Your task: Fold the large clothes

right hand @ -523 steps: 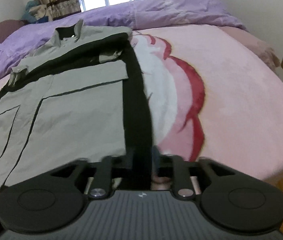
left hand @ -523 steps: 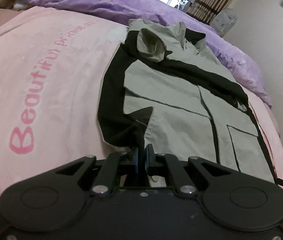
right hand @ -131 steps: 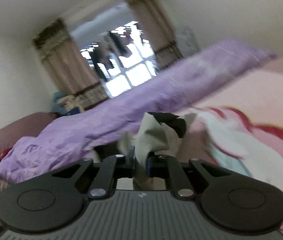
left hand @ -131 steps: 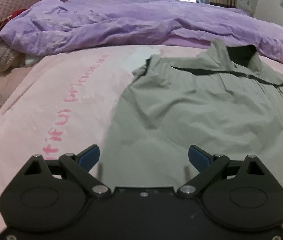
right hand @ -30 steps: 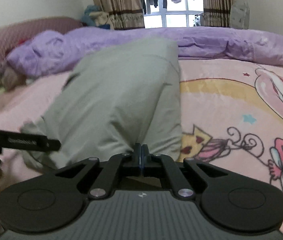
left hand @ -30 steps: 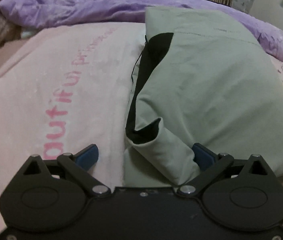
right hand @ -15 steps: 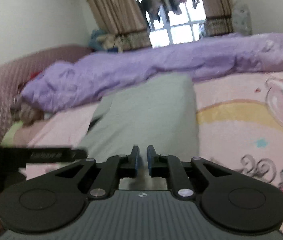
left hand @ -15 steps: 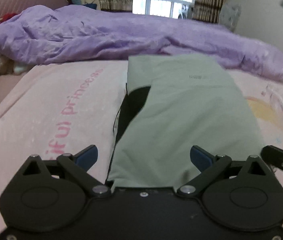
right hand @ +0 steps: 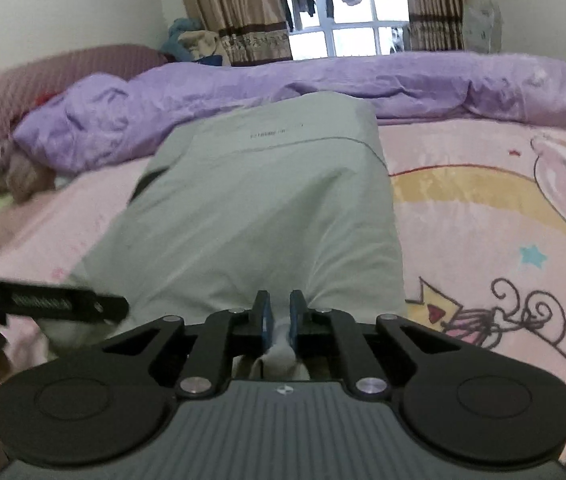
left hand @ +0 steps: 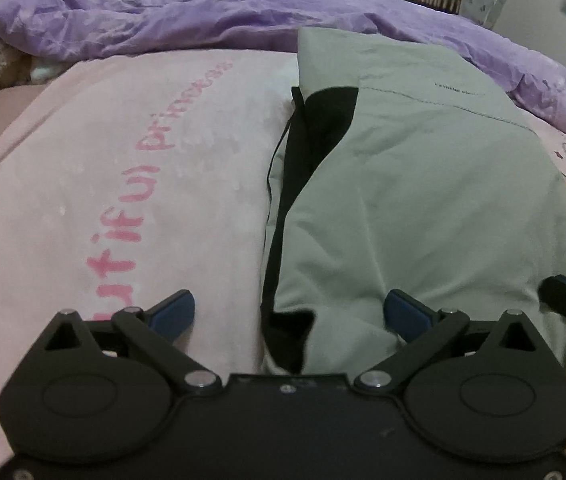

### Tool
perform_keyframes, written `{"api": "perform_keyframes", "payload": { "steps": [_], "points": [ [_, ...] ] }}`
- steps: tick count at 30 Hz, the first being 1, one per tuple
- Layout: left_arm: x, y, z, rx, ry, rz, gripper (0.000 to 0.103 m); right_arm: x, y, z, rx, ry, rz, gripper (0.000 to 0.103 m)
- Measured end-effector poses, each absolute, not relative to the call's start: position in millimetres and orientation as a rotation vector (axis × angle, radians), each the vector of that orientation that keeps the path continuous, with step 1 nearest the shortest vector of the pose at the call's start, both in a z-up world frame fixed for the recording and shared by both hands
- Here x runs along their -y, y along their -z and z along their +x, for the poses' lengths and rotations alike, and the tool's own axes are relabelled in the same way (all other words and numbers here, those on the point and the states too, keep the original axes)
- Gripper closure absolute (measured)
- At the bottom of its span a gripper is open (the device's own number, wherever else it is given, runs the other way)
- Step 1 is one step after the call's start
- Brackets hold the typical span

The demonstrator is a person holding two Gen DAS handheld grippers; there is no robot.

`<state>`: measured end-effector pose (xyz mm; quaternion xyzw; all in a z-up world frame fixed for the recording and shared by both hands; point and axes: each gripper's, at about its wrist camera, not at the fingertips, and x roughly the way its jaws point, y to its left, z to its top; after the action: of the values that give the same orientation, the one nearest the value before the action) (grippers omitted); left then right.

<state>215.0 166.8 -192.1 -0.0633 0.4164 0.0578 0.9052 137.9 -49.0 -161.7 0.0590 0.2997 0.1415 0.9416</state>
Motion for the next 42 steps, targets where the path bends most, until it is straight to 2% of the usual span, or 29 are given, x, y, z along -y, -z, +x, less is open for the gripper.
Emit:
{"api": "perform_keyframes", "payload": {
  "steps": [2,5,9,12,15,18,21,25,29,32,37,42],
  "points": [
    [-165.3,184.9,223.8,-0.838,-0.133,-0.125,0.001,53.5,145.6,135.0,-0.575,-0.276,0.147,0.090],
    [-159.1,161.7,234.4,-0.756,-0.105,-0.131,0.001,54.5,113.8,129.7,-0.381,-0.257,0.147,0.080],
    [-147.2,136.1,273.7,-0.615,-0.110,-0.116,0.001,51.0,89.4,168.5,-0.214,-0.205,0.206,0.069],
    [-142.2,133.1,310.5,-0.544,-0.094,-0.145,0.001,48.0,97.7,222.5,-0.226,-0.211,0.330,0.069],
    [-144.2,149.2,342.6,-0.554,-0.107,-0.142,0.001,35.3,118.1,267.1,-0.303,-0.163,0.332,0.069],
    [-153.7,176.2,355.0,-0.588,-0.150,-0.094,0.000,30.3,146.6,282.4,-0.356,-0.120,0.297,0.069],
    [-171.5,201.5,355.6,-0.595,-0.119,-0.186,0.000,25.2,168.8,281.1,-0.360,-0.120,0.258,0.071],
    [-177.8,203.1,356.7,-0.605,-0.106,-0.208,0.000,22.6,165.5,288.9,-0.396,-0.164,0.247,0.063],
    [-164.6,181.5,345.8,-0.613,-0.133,-0.059,0.000,34.7,147.5,289.8,-0.442,-0.226,0.302,0.060],
    [-163.6,159.4,329.9,-0.597,-0.138,-0.027,0.000,47.4,122.3,274.4,-0.394,-0.228,0.300,0.060],
    [-162.8,135.1,321.3,-0.524,-0.138,-0.049,0.000,53.4,88.5,266.9,-0.287,-0.200,0.217,0.046],
    [-162.8,151.3,359.1,-0.549,-0.124,-0.046,0.000,49.1,106.1,312.9,-0.369,-0.188,0.167,0.047]
  ]
}}
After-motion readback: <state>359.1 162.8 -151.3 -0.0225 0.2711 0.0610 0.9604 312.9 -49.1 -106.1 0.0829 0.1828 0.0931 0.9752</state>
